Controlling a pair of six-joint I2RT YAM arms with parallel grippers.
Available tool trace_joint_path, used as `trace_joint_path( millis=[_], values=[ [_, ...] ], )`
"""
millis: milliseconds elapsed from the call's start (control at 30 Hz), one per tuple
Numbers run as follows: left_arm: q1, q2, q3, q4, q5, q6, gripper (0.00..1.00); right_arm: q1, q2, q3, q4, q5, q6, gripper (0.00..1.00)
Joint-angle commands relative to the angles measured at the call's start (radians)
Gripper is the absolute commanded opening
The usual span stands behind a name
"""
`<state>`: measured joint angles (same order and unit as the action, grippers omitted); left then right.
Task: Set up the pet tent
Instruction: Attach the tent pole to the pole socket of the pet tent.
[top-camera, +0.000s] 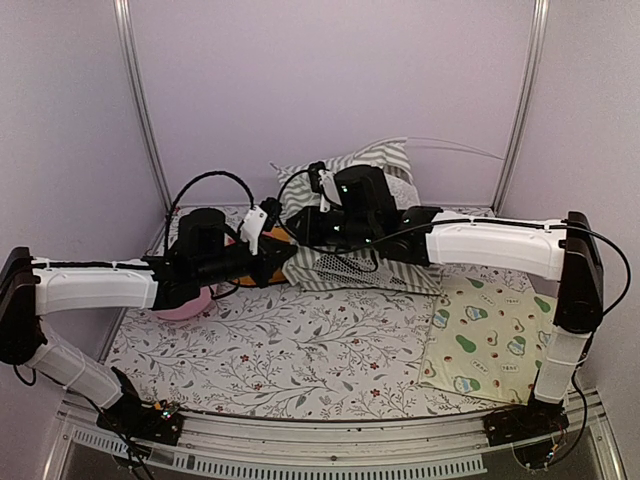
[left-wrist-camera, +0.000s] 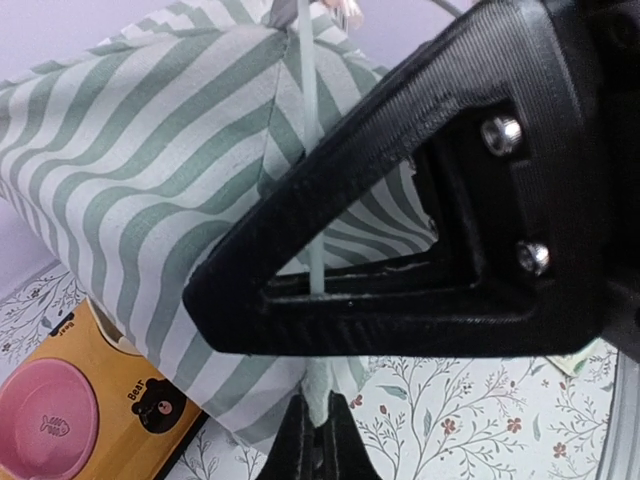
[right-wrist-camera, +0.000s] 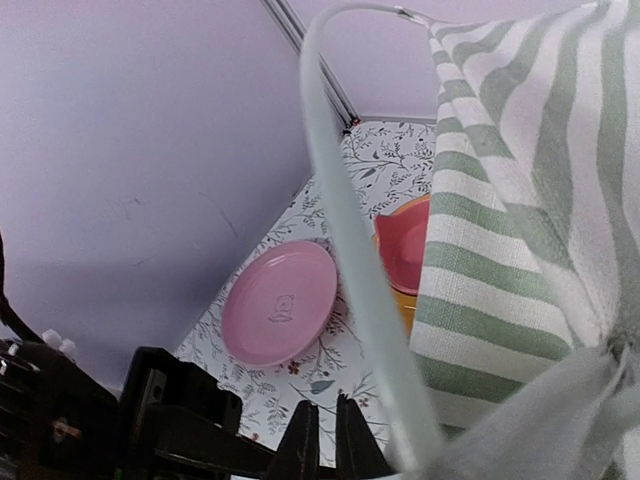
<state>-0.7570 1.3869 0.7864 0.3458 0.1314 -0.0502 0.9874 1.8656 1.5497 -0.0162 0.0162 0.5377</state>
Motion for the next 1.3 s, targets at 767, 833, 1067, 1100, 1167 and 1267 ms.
trace_joint_path(
  millis=[767, 833, 1067, 1100, 1167, 1267],
  values=[
    [0.002, -0.104, -0.135, 0.191, -0.095, -0.041, 0.00, -0.197, -0.400, -0.062, -0.089, -0.407, 0.058, 0.88],
    [0.001, -0.110, -0.136, 0.184, -0.106, -0.043, 0.00, -0.196, -0.409, -0.070, -0.064, -0.461, 0.041, 0.89],
    [0.003, -0.128, -0.124, 0.141, -0.129, -0.040, 0.00, -0.200, -0.399, 0.022, -0.128, -0.608, -0.109, 0.95],
    [0.004, -0.136, -0.124, 0.135, -0.128, -0.038, 0.00, -0.216, -0.409, 0.030, -0.165, -0.539, -0.124, 0.95],
    [0.002, -0.149, -0.128, 0.125, -0.128, -0.036, 0.00, -0.298, -0.430, 0.028, -0.224, -0.463, -0.137, 0.95],
    [0.004, -0.171, -0.132, 0.105, -0.125, -0.033, 0.00, -0.412, -0.475, -0.030, -0.191, -0.439, -0.100, 0.94]
  ],
)
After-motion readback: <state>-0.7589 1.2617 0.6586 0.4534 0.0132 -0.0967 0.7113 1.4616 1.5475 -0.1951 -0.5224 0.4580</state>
